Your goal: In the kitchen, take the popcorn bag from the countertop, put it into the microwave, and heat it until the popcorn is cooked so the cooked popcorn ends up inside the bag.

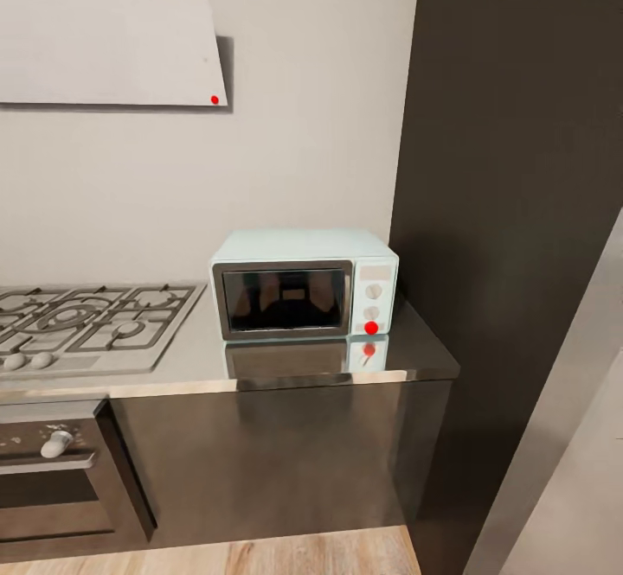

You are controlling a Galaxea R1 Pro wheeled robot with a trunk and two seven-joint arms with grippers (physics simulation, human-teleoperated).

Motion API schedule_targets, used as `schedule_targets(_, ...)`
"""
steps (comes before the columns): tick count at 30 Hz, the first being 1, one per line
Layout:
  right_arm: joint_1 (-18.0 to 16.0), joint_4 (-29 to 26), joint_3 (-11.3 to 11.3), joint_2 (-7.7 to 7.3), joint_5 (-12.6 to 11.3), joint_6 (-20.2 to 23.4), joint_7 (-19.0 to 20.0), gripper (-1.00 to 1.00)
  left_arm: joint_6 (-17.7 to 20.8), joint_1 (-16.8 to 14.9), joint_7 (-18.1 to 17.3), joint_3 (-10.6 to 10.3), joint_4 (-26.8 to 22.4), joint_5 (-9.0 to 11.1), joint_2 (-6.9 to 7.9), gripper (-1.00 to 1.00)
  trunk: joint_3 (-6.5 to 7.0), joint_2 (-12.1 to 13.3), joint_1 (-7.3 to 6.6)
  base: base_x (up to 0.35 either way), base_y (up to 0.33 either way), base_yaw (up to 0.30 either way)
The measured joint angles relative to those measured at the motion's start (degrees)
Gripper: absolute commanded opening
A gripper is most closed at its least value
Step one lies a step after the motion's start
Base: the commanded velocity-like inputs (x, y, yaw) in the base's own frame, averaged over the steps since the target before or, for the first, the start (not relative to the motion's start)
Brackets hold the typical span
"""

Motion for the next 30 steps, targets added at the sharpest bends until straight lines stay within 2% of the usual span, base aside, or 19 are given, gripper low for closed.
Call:
schedule_targets(9, 0.0, -0.02, -0.03, -0.18, 0.32, 0.0, 0.02, 1.0, -0.01, 0.0, 0.06, 0.0, 0.0, -0.01, 0.0, 1.0, 0.0, 0.0, 0.0, 0.0, 0.0, 0.0)
schedule_targets(15, -0.03, -0.96, 1.06, -0.59, 1.18, 0.36, -0.16, 1.0, -0.03, 0.0, 0.03, 0.0, -0.01, -0.02, -0.04, 1.0, 0.0, 0.0, 0.0, 0.0, 0.0, 0.0)
schedule_targets(16, -0.06, -2.46, 1.64, -0.57, 1.65, 0.44, -0.15, 1.0, -0.04, 0.0, 0.03, 0.0, -0.01, -0.01, -0.06, 1.0, 0.01, 0.0, 0.0, 0.0, 0.0, 0.0)
schedule_targets(19, -0.06, -10.21, 2.45, -0.18, 3.62, 3.13, -0.03, 1.0, -0.04, 0.0, 0.02, 0.0, 0.01, -0.03, -0.08, 1.0, 0.01, 0.0, 0.0, 0.0, 0.0, 0.0)
schedule_targets(21, -0.09, -16.09, 2.57, -0.05, 5.69, 8.17, 0.04, 1.0, -0.04, 0.0, 0.01, -0.01, 0.01, -0.06, -0.13, 1.0, 0.01, 0.0, 0.0, 0.0, 0.0, 0.0)
schedule_targets(22, -0.15, -21.53, 2.58, 0.04, 7.13, 12.61, 0.05, 1.0, -0.04, 0.0, 0.0, -0.01, 0.01, -0.07, -0.13, 1.0, 0.02, 0.01, 0.0, 0.0, 0.0, 0.0)
schedule_targets(24, -0.15, -30.8, 2.61, 0.1, 8.3, 19.81, 0.18, 1.0, -0.03, 0.0, 0.0, -0.01, 0.01, -0.07, -0.16, 1.0, 0.02, 0.01, 0.0, 0.0, 0.0, 0.0)
schedule_targets(27, -0.18, -50.98, 2.7, 0.12, 8.83, 34.23, 0.26, 1.0, -0.04, 0.0, 0.01, 0.0, 0.0, -0.08, -0.17, 1.0, 0.01, 0.01, 0.0, 0.0, 0.0, 0.0)
schedule_targets(30, -1.01, -65.54, 2.74, 1.0, 9.02, 41.37, -0.09, 1.0, 0.01, 0.0, 0.0, -0.01, 0.01, -0.08, -0.19, 1.0, 0.03, 0.01, 0.0, 0.0, 0.0, 0.0)
